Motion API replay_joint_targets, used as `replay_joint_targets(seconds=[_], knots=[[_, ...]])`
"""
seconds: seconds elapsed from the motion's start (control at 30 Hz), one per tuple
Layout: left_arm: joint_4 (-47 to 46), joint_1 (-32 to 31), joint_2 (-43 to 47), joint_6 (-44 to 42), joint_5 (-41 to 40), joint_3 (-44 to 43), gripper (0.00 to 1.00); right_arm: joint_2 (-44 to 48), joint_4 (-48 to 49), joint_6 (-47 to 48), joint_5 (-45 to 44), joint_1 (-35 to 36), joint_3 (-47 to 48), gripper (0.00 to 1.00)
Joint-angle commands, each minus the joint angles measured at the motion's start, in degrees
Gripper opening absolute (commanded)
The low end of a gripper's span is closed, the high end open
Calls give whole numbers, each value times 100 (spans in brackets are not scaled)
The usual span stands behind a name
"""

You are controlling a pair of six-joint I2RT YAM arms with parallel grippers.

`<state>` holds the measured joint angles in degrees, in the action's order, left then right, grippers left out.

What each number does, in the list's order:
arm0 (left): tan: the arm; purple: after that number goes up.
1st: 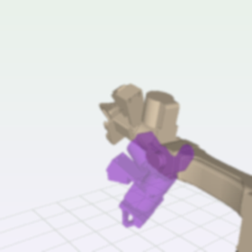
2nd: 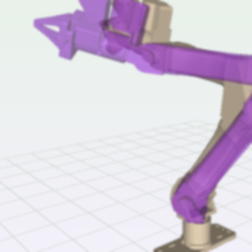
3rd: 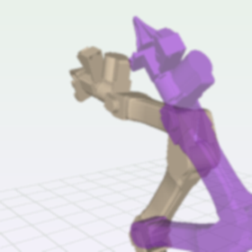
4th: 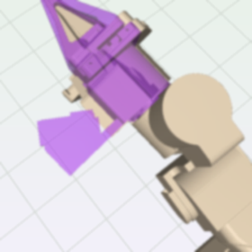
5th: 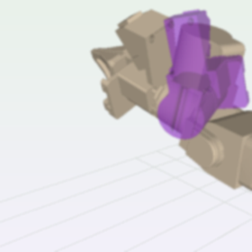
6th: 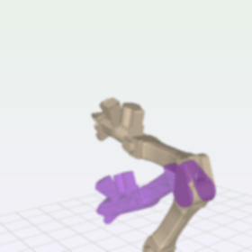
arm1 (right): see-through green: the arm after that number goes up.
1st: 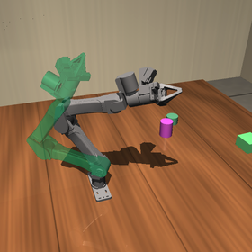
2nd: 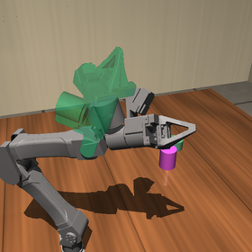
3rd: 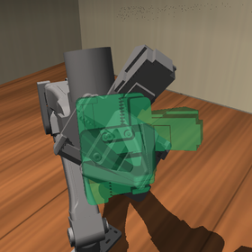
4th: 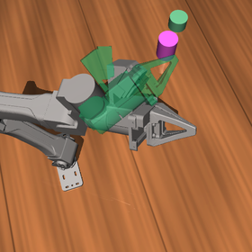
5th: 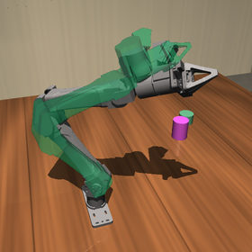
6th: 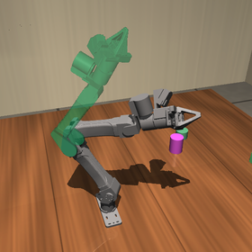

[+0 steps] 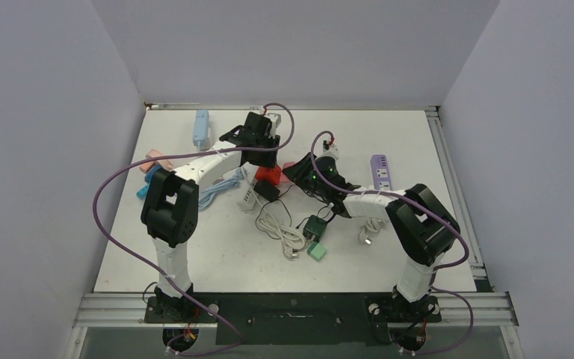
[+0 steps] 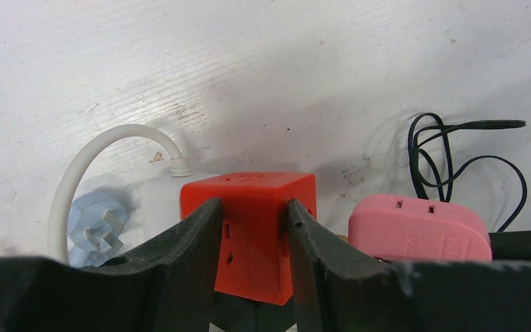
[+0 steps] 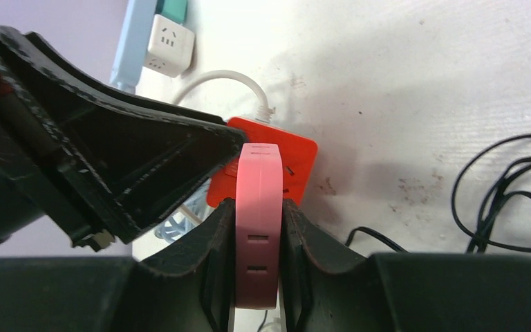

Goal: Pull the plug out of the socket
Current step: Remove the plug from the socket, then place the plug at the center of the board.

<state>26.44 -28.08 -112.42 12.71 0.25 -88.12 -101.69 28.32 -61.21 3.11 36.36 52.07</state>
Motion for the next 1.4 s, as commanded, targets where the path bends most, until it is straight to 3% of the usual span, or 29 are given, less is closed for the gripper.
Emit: replay_joint_targets(seconds=[0.0,0.37,0.53,0.7,0.9,1.07,1.37], knots=[[823,118,-394,-210,-315,163,34,213,395,-63,-36,-41,-118,5],[718,153,-263,-172,-129,213,38,1325,-232,816,-791,-75,-677,5],[688,153,-191,-181,-33,208,52,1686,-769,1678,-116,-85,-839,5],[588,145,87,-198,230,258,75,2109,-1203,2237,717,83,-1113,5],[250,153,800,-377,680,548,95,2565,-1747,2680,646,877,-1307,9],[156,219,1593,-331,561,935,100,2463,-1710,2476,150,1351,-1612,9],[22,412,2168,-103,425,1225,96,1989,-1868,2359,-44,1492,-1627,6]])
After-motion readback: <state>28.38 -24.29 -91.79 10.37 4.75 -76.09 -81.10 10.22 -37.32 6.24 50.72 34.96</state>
